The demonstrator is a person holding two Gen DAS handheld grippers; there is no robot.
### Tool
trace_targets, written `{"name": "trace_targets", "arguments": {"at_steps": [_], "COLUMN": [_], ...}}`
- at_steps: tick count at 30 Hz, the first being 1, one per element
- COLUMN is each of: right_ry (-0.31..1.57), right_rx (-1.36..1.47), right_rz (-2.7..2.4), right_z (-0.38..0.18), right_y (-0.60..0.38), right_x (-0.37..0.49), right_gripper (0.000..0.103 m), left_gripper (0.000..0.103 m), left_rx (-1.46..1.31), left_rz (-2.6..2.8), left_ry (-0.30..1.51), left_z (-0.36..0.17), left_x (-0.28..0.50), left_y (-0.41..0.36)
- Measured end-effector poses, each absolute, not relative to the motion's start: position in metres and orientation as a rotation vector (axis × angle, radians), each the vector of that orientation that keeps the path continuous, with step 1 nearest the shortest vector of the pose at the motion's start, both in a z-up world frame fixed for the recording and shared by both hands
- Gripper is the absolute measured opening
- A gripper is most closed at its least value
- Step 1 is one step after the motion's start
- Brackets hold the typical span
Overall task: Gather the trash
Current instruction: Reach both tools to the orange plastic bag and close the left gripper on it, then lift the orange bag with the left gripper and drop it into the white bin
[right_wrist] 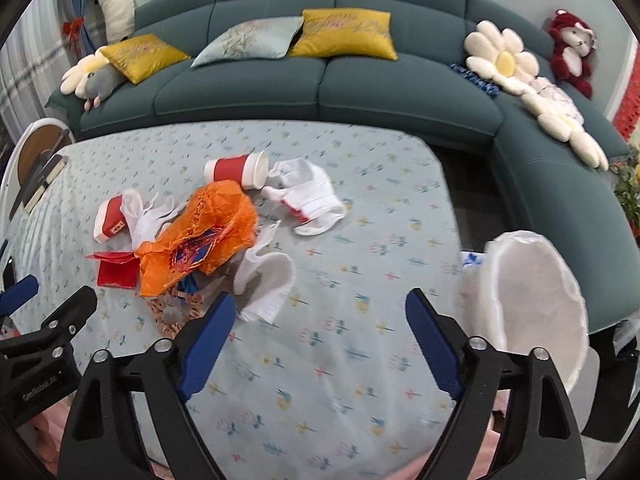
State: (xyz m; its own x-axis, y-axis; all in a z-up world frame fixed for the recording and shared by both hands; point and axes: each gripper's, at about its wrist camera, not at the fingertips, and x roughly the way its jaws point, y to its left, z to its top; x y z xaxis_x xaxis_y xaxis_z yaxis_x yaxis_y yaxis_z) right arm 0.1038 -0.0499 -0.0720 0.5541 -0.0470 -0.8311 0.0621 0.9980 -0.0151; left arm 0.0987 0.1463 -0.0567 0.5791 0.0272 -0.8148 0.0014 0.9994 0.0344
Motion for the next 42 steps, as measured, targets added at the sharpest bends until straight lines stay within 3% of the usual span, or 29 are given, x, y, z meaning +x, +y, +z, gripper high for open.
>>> {"name": "trace_targets", "arguments": {"at_steps": [12, 17, 21, 22, 25, 31, 34, 36, 42], "right_ry": [1.114, 1.152, 1.165, 1.168, 1.168, 1.161, 1.143, 1.126, 1.045], "right_rx": [0.036, 0.065, 0.079, 0.080, 0.080, 0.073, 0.066, 0.067, 0.086], "right_rz": [-0.031, 0.000, 0.014, 0.016, 0.022, 0.029, 0.028, 0.027, 0.009], "right_z": [-0.131, -0.146, -0.154, -0.155, -0.156, -0.153, -0.145, -0.137, -0.099], "right_y": [-0.038, -0.037, -0.036, -0.036, -0.034, -0.032, -0.033, -0.035, -0.050], "right_x": [0.151, 0.158, 0.161, 0.161, 0.162, 0.163, 0.160, 0.158, 0.145], "right_gripper": [0.043, 0.016, 0.005, 0.004, 0.003, 0.003, 0.002, 0.002, 0.002], "left_gripper": [0.096, 0.095, 0.084, 0.082, 0.059, 0.025, 0.020, 0.010, 0.009], "left_rx": [-0.022, -0.032, -0.043, -0.053, -0.089, -0.085, -0.079, -0.081, -0.063], "left_rz": [-0.040, -0.056, -0.069, -0.072, -0.091, -0.115, -0.125, -0.134, -0.161], "left_ry": [1.042, 1.074, 1.108, 1.117, 1.142, 1.140, 1.122, 1.110, 1.044], "left_z": [-0.098, -0.121, -0.139, -0.142, -0.149, -0.147, -0.137, -0.127, -0.093], "left_x": [0.147, 0.170, 0.184, 0.187, 0.191, 0.192, 0.189, 0.184, 0.170], "left_y": [0.148, 0.141, 0.142, 0.143, 0.146, 0.144, 0.141, 0.139, 0.119]}}
